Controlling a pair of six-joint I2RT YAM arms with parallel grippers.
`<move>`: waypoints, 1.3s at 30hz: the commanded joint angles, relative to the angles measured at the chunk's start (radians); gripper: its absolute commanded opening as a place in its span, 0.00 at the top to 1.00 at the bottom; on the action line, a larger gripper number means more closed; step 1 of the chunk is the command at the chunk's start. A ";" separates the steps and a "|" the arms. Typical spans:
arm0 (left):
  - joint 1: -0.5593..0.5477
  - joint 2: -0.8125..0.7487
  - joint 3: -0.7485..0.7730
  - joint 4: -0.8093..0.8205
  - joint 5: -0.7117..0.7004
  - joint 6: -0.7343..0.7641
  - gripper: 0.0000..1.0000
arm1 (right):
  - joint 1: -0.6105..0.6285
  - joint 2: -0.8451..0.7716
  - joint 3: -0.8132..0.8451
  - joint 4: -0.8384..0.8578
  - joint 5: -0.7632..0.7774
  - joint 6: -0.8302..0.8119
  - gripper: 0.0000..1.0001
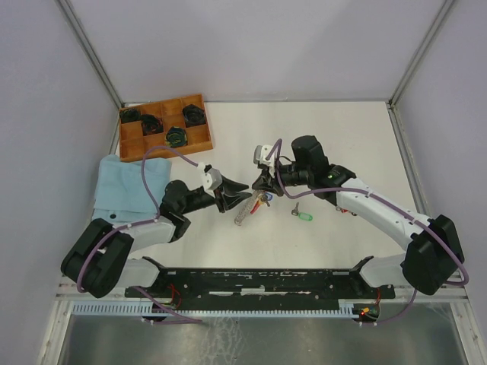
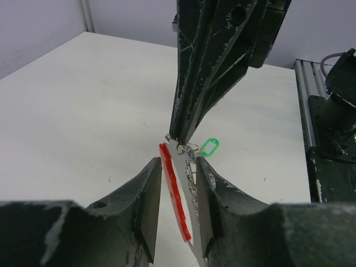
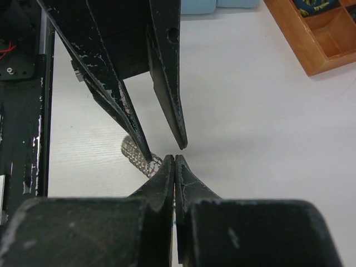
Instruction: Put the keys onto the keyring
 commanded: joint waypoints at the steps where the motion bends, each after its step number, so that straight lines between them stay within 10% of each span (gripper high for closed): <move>1: -0.004 0.032 0.033 0.111 0.078 0.053 0.62 | 0.001 -0.005 0.013 0.079 -0.062 -0.018 0.99; 39: -0.002 0.167 0.067 0.099 0.136 0.085 0.94 | 0.003 0.038 -0.047 0.138 -0.136 -0.017 0.99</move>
